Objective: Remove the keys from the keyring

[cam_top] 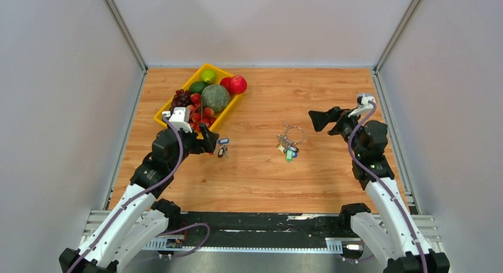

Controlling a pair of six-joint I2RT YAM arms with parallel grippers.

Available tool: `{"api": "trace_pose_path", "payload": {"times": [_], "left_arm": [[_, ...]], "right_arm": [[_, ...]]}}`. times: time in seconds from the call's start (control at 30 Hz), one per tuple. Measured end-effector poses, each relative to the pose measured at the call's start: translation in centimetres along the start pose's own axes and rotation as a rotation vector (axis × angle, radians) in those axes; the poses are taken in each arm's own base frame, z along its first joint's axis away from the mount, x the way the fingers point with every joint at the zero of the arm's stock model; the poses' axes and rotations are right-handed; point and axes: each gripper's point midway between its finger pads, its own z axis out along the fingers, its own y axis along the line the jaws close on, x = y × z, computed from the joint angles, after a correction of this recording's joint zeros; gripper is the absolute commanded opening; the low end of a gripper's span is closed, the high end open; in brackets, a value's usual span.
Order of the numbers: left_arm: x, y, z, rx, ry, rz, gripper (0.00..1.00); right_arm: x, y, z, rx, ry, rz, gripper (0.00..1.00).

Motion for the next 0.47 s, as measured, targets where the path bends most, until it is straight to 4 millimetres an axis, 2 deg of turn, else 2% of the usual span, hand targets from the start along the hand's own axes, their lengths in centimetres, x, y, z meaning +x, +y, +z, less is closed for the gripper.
{"api": "trace_pose_path", "payload": {"times": [0.17, 0.27, 0.47], "left_arm": [[-1.1, -0.3, -1.4, 0.016, -0.053, 0.001, 1.0], [-2.1, -0.3, -2.2, 0.022, -0.098, 0.004, 1.0], [-3.7, -0.4, -3.8, 0.033, -0.179, 0.019, 1.0]], "right_arm": [[0.1, -0.4, -3.1, 0.051, -0.062, -0.037, 1.0], [0.0, -0.6, -4.3, 0.074, -0.098, -0.049, 1.0], [-0.6, -1.0, -4.9, 0.104, -0.133, -0.07, 1.0]]}}
